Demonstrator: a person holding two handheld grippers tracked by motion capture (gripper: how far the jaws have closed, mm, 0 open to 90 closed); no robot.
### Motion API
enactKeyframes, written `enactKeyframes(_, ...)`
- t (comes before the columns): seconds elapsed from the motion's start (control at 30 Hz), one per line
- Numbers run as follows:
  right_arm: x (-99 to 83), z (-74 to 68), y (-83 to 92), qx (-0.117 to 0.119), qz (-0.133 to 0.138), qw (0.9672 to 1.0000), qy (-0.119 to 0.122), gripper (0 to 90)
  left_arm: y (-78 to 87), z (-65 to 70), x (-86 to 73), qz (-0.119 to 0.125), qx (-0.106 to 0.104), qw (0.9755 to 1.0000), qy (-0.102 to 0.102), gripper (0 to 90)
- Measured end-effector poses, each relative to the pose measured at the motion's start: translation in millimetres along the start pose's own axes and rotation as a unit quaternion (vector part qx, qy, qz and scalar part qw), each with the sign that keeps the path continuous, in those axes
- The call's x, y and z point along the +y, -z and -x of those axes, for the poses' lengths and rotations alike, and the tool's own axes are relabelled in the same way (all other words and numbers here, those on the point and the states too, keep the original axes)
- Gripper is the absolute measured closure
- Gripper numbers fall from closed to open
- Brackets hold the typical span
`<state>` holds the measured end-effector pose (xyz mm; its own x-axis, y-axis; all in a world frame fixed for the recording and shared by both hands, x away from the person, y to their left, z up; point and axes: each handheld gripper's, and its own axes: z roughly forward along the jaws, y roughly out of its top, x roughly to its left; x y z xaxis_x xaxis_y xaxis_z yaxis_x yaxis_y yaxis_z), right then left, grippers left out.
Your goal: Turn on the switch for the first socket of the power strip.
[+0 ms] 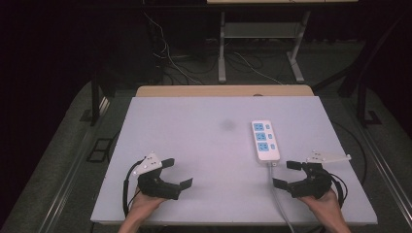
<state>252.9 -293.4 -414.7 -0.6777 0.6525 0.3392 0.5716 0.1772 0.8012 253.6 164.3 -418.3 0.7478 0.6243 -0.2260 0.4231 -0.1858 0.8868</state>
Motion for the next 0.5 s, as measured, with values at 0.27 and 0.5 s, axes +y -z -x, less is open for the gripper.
enactKeyframes(0.27,-0.5,-1.3,-0.6,0.002,-0.005,1.0000,0.001,0.3,-0.6,0.4,-0.6,-0.005,-0.002,1.0000,0.000,0.0)
enactKeyframes(0.5,-1.4,-1.5,-0.6,0.004,-0.012,0.9999,-0.001,0.3,-1.1,0.7,-1.1,-0.007,-0.009,0.9999,0.001,0.0)
